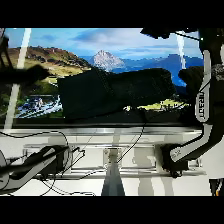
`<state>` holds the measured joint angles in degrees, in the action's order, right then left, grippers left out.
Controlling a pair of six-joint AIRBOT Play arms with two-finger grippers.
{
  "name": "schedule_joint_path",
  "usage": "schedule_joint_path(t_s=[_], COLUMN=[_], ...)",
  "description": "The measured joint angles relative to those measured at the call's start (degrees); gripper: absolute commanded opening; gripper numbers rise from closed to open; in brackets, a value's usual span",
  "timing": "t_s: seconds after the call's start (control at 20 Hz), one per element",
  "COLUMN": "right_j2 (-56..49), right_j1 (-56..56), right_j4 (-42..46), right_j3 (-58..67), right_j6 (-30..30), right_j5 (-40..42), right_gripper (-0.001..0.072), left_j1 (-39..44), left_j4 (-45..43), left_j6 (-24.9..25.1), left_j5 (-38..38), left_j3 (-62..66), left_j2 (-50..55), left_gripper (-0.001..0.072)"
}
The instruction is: Fold the clothes and pants, and hang the long-sleeved shirts on hangers.
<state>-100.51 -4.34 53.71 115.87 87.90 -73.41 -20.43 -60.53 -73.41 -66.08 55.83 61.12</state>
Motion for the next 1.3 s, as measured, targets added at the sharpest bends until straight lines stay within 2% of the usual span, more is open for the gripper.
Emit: schedule_joint_path(t_s=[0.2,0.25,0.3,0.5,0.55,0.65,0.75,0.95,1.15,1.3], right_j2=[0.0,0.0,0.0,-0.1,-0.2,-0.9,-2.0,-5.5,-9.9,-14.1], right_j1=[-1.9,-2.4,-2.8,-4.3,-4.7,-5.6,-7.0,-12.0,-20.2,-28.6], right_j4=[3.9,4.8,5.7,8.8,9.4,10.1,10.5,10.8,10.4,6.8], right_j3=[-1.2,-1.3,-1.4,-1.6,-1.6,-1.6,-1.9,-3.5,-5.9,-6.9], right_j6=[-0.4,-0.5,-0.5,-0.6,-0.6,-0.6,-0.6,-0.6,-0.6,-0.4], right_j5=[-0.1,0.1,0.2,1.1,1.3,1.6,1.9,2.3,4.8,8.8], right_gripper=[0.0019,0.0019,0.0019,0.0019,0.0019,0.0019,0.0019,0.0019,0.0019,0.0019], left_j1=[-6.4,-7.0,-7.2,-6.9,-6.5,-5.4,-4.2,-3.3,-3.1,-3.1], left_j4=[5.7,8.3,11.1,20.1,22.0,23.7,24.7,23.0,18.8,16.8], left_j6=[5.0,7.0,9.2,16.5,17.4,18.9,20.5,21.7,17.5,13.6], left_j5=[1.8,2.8,3.7,8.5,9.4,11.5,13.1,11.3,4.2,-0.3], left_j3=[-13.4,-16.2,-18.3,-22.7,-23.1,-23.6,-23.7,-18.8,-6.8,2.8], left_j2=[2.8,4.2,5.6,12.2,13.6,15.8,17.0,16.1,11.6,7.6], left_gripper=[0.0579,0.0564,0.0485,0.0481,0.0427,0.0186,0.0019,0.0017,0.0018,0.0018])
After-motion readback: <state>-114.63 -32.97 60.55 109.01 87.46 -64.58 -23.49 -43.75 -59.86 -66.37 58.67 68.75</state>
